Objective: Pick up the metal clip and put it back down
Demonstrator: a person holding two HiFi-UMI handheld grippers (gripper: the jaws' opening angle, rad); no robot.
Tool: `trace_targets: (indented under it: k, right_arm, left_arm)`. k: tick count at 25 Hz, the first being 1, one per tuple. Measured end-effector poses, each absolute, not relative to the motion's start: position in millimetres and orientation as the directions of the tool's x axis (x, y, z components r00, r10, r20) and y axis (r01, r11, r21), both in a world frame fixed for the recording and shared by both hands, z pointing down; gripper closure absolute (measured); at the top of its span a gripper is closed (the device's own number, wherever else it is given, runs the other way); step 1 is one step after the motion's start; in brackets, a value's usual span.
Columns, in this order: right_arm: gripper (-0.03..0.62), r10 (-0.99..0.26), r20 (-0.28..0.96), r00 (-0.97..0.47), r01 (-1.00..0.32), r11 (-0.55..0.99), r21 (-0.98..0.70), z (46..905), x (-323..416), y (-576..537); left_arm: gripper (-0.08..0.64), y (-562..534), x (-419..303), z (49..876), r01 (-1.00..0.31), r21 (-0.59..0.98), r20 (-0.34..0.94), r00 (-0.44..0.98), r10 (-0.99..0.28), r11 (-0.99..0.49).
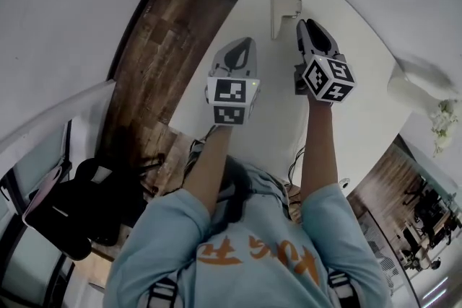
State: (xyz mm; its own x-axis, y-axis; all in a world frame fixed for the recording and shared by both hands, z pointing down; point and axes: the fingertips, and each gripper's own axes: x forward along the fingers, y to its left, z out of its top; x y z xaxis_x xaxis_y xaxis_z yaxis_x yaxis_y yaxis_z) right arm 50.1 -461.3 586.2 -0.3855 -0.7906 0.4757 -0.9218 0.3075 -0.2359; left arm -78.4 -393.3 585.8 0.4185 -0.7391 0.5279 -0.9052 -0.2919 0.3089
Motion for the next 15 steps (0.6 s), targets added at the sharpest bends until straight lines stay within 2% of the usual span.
trace_targets:
  k: [7, 15]
  right_arm:
    - [0.466, -0.767, 0.482, -0.424, -0.898, 0.290, -0.330, 603, 34, -495]
    - [0.496, -0.725, 0.498, -0.476, -0.870, 0.304, -0.388, 612, 20, -503]
  left_arm:
    - [0.540, -415, -82, 606, -0.904, 0.335, 0.560, 0.417, -0.716, -0.264]
    - [0.540, -420, -76, 603, -0.901, 0.329, 0.551, 0.425, -0.718, -0.281]
